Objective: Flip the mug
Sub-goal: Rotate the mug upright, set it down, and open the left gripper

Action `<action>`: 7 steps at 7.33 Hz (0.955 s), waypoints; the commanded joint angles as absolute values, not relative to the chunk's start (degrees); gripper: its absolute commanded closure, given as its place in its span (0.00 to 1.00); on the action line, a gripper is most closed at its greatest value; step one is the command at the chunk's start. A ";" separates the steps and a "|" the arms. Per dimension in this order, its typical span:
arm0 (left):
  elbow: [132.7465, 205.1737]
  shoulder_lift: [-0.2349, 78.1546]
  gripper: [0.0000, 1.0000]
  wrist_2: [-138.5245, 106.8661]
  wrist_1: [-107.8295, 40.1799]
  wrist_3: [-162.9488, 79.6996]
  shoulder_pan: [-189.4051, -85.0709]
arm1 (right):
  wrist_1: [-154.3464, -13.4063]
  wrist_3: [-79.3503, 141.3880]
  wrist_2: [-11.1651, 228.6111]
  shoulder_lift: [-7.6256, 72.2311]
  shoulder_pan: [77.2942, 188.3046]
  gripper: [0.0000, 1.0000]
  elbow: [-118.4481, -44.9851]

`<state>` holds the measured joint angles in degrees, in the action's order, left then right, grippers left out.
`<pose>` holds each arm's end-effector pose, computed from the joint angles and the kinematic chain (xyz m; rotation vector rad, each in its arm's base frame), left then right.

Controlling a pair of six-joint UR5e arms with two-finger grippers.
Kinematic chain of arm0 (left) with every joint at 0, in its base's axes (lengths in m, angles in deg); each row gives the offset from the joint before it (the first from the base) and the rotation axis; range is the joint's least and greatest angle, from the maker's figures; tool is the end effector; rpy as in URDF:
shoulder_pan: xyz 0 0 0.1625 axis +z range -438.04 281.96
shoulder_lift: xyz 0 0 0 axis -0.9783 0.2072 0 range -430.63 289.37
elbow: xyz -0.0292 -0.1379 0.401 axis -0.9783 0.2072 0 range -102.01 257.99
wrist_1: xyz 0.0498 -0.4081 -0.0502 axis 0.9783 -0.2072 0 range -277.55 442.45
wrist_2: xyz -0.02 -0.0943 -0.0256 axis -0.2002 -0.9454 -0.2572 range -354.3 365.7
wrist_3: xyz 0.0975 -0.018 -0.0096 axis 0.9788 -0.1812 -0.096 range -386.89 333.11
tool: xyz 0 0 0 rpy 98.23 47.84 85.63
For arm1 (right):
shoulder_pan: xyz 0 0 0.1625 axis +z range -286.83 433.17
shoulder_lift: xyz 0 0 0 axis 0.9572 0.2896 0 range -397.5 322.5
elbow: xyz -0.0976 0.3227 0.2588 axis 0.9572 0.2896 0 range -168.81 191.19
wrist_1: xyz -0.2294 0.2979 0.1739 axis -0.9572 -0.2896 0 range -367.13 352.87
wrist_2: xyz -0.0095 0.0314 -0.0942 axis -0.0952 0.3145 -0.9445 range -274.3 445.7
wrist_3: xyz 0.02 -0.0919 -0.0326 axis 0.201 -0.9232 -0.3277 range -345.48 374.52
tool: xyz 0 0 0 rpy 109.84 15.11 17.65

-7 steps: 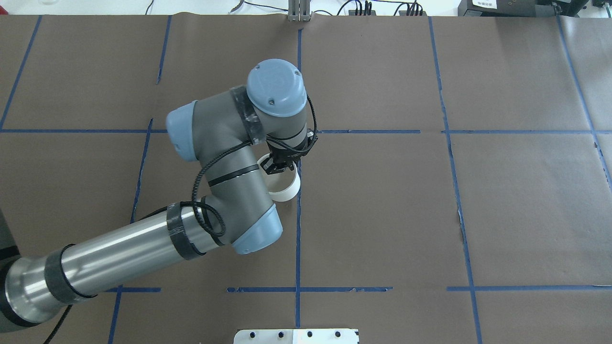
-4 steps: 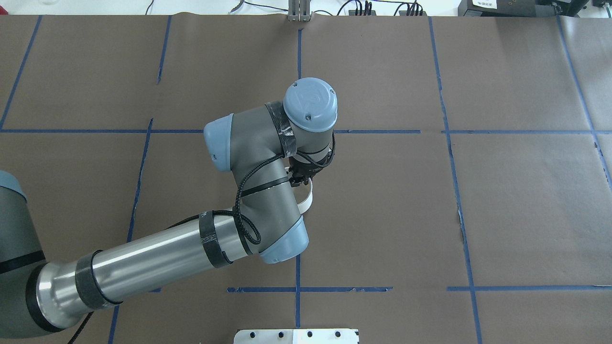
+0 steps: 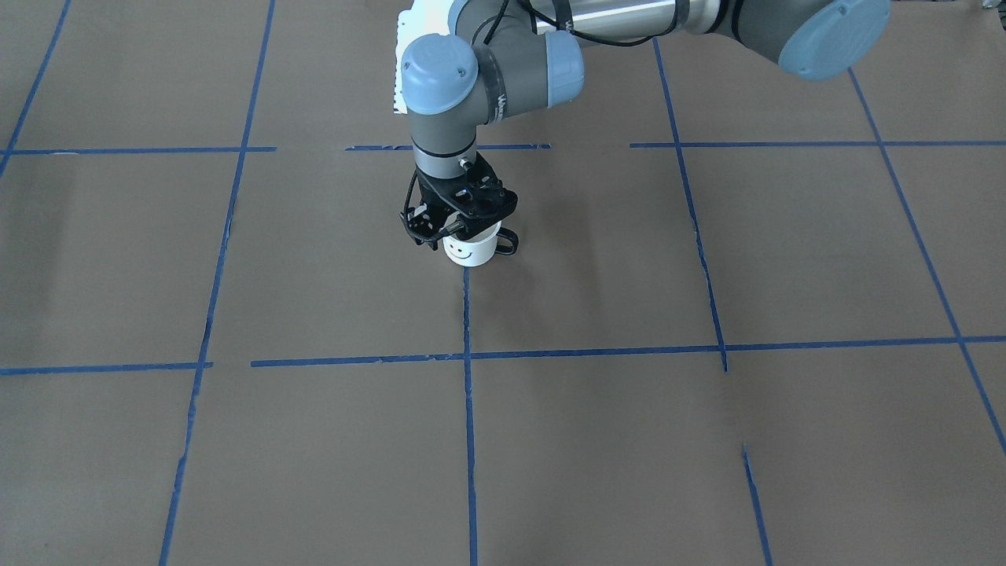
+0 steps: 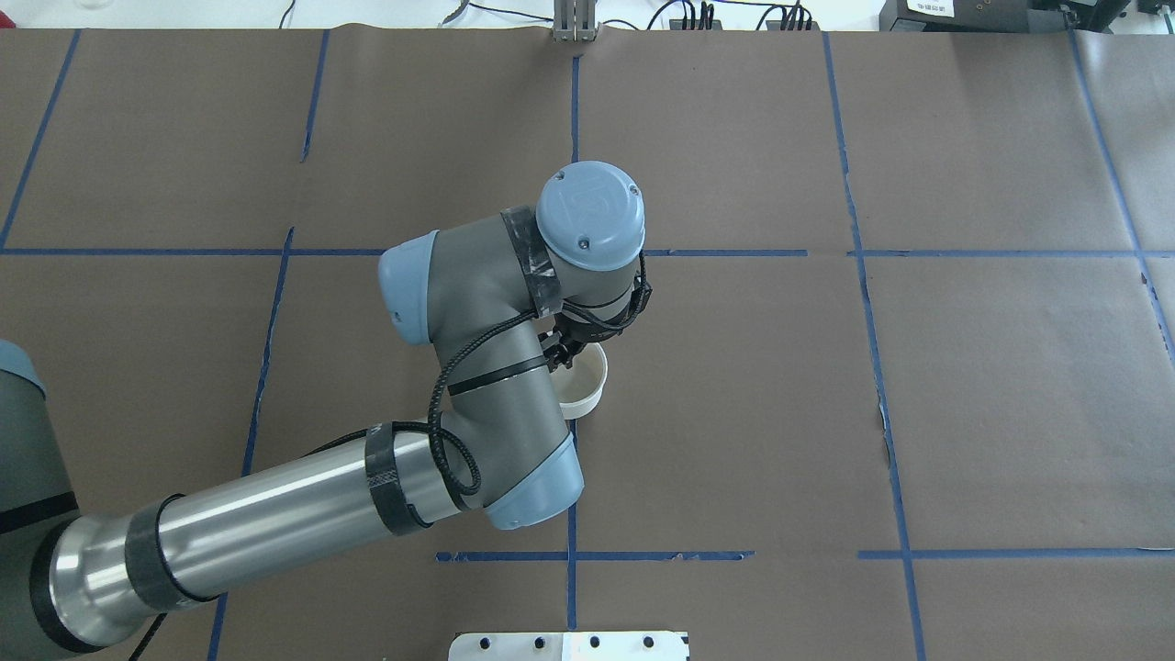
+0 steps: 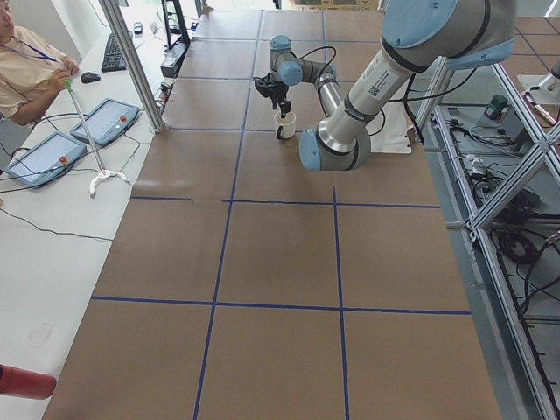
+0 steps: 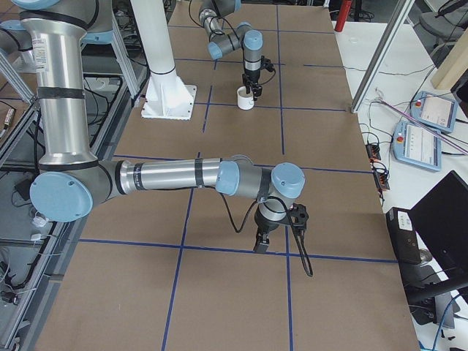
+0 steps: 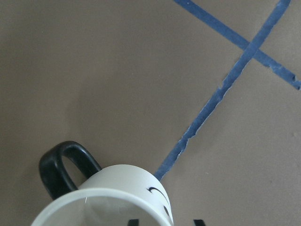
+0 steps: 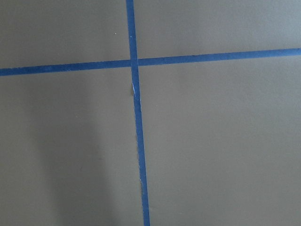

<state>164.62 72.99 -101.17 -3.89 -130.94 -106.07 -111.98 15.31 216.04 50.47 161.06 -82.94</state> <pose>0.5960 -0.4354 0.1061 -0.1801 0.8469 -0.5692 0.0507 -0.4943 0.6353 -0.1631 -0.6988 0.0315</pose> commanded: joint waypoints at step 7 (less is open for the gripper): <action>193.57 25.58 0.00 -114.53 -7.45 -63.57 -141.34 | -111.98 15.31 216.04 50.47 161.06 0.00 -82.94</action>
